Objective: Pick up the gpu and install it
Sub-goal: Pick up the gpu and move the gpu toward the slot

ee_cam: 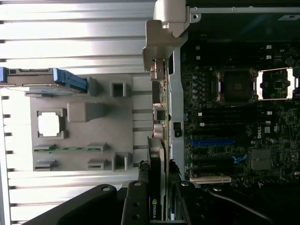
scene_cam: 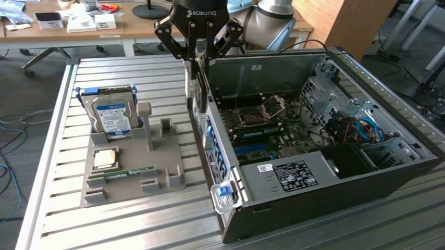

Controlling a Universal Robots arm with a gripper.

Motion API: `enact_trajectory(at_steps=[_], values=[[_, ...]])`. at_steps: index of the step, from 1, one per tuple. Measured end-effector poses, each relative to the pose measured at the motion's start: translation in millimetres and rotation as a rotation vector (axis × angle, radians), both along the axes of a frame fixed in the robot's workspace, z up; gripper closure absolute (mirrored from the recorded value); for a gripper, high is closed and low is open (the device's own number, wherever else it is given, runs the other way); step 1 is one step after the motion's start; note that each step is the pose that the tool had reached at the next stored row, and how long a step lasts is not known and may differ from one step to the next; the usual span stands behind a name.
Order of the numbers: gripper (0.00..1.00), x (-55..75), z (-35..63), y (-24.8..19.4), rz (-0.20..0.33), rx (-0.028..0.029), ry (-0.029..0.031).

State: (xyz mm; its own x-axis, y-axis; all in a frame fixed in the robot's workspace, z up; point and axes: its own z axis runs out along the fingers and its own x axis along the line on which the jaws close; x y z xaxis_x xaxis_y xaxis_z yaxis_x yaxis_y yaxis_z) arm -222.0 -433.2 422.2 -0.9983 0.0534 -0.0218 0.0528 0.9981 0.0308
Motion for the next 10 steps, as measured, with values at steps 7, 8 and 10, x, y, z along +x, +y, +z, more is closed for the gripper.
enact_trajectory(at_steps=[7,8,10], values=[[0.73,2.0,0.0,0.1,0.000,0.0000,0.0000],[0.73,2.0,0.0,0.1,0.000,0.0000,0.0000],[0.73,2.0,0.0,0.1,0.000,0.0000,0.0000]])
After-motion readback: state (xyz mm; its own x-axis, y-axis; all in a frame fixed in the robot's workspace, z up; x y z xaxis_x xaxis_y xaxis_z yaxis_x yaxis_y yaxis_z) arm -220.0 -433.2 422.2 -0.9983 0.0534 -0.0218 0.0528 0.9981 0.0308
